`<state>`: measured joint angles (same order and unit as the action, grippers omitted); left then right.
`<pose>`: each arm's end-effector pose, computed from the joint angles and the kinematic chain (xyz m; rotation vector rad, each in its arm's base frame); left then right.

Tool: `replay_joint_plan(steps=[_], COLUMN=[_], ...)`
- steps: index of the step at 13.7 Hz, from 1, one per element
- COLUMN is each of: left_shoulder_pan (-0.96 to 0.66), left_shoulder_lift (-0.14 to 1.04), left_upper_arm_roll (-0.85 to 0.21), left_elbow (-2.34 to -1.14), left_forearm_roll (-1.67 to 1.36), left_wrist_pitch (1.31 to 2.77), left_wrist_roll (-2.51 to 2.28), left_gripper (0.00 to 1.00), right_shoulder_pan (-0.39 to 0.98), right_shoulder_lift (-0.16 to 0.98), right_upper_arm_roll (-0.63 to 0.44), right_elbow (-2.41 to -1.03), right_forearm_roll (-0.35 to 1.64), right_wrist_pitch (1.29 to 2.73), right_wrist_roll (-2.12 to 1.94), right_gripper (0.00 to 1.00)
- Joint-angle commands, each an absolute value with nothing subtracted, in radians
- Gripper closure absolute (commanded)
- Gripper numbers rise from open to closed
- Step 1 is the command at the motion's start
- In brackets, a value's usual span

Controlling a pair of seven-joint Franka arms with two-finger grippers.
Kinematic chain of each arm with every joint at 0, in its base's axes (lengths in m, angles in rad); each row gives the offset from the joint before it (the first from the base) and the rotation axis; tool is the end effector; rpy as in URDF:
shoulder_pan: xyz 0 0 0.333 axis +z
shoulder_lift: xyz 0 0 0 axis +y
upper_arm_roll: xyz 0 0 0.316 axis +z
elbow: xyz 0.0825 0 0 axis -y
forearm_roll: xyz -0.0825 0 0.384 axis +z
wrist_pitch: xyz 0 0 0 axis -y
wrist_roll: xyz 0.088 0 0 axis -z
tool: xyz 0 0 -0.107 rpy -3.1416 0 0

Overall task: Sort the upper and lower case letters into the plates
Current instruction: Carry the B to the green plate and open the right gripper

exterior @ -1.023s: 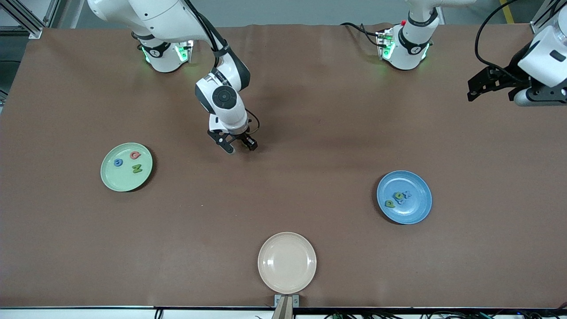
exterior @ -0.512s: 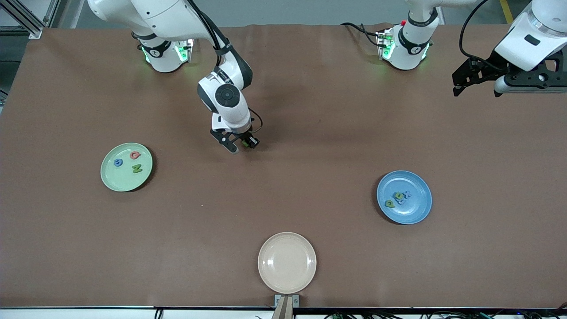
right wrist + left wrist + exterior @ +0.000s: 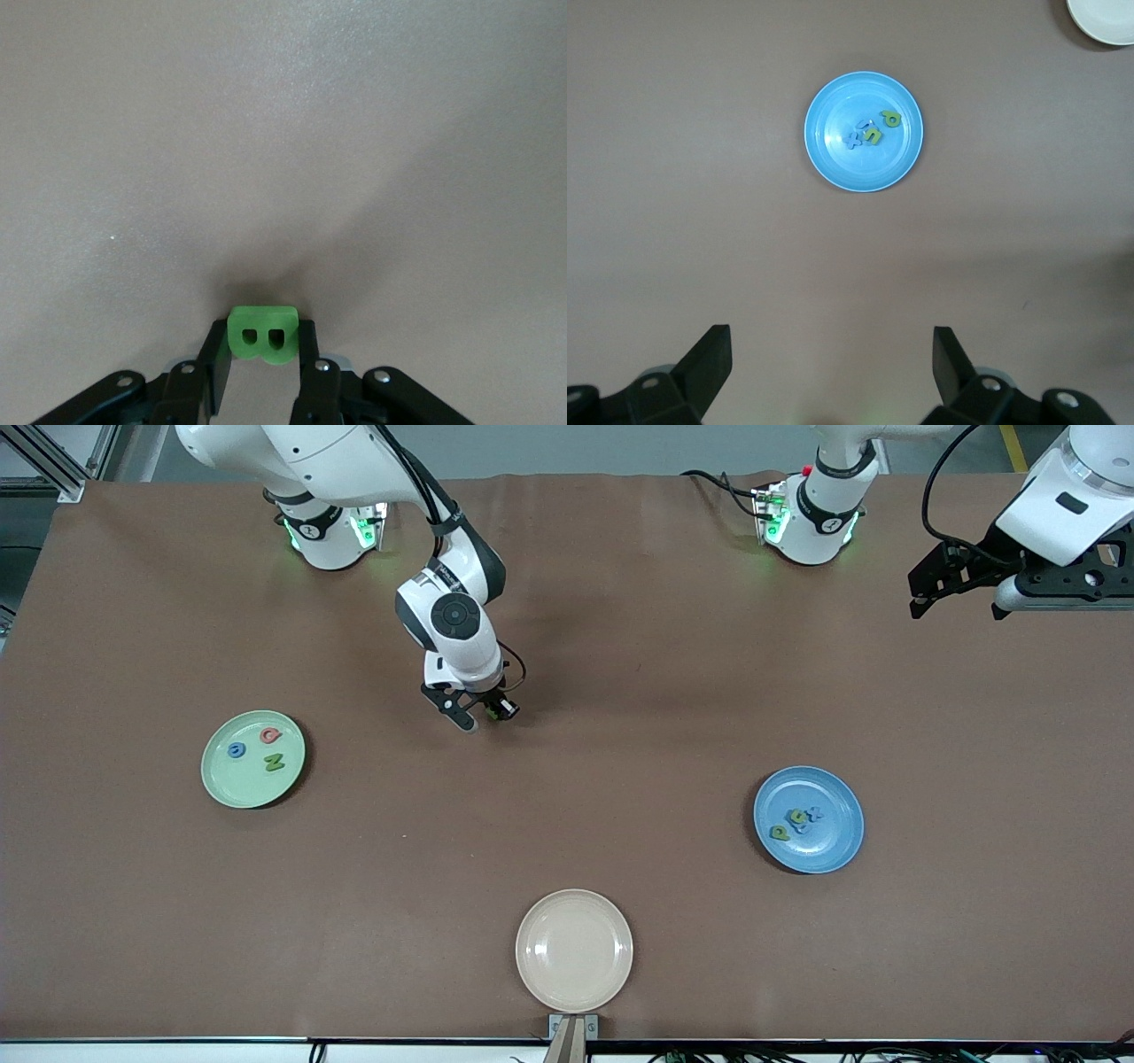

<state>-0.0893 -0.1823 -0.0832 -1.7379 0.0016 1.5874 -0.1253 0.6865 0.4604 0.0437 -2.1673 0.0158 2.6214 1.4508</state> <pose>0.4901 -0.0893 0.6426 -3.1285 0.0721 -0.0521 0.4189 0.3751 0.1783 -2.9226 1.1316 0.0422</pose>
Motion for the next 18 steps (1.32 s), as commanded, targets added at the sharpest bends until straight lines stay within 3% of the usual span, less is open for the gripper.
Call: replay_joint_plan(steps=[1,5,9,14,18], left_shoulder_pan=[-0.086,-0.09,-0.094,-0.092,-0.087], left_shoulder_lift=[-0.198,-0.186,-0.176,-0.176,-0.175], left_upper_arm_roll=[-0.084,-0.084,-0.086,-0.086,-0.084], left_elbow=[-1.746,-1.746,-1.733,-1.727,-1.723], left_forearm_roll=[-0.009,-0.009,-0.009,-0.008,-0.006], left_wrist_pitch=[1.597,1.62,1.634,1.618,1.617], left_wrist_roll=[-0.13,-0.13,-0.129,-0.112,-0.113], left_gripper=[0.0,0.0,0.0,0.0,0.0], right_shoulder_pan=[0.681,0.56,0.34,0.039,-0.121], right_shoulder_lift=[0.47,0.344,0.233,0.227,0.265], right_upper_arm_roll=[0.032,0.032,0.032,0.031,0.031], right_elbow=[-2.132,-2.076,-2.082,-2.089,-2.135], right_forearm_roll=[0.006,0.008,0.008,-0.063,-0.071], right_wrist_pitch=[2.545,2.243,2.102,2.127,2.314], right_wrist_roll=[1.456,1.294,0.906,0.427,0.156], right_gripper=[0.81,0.81,0.81,0.81,0.81])
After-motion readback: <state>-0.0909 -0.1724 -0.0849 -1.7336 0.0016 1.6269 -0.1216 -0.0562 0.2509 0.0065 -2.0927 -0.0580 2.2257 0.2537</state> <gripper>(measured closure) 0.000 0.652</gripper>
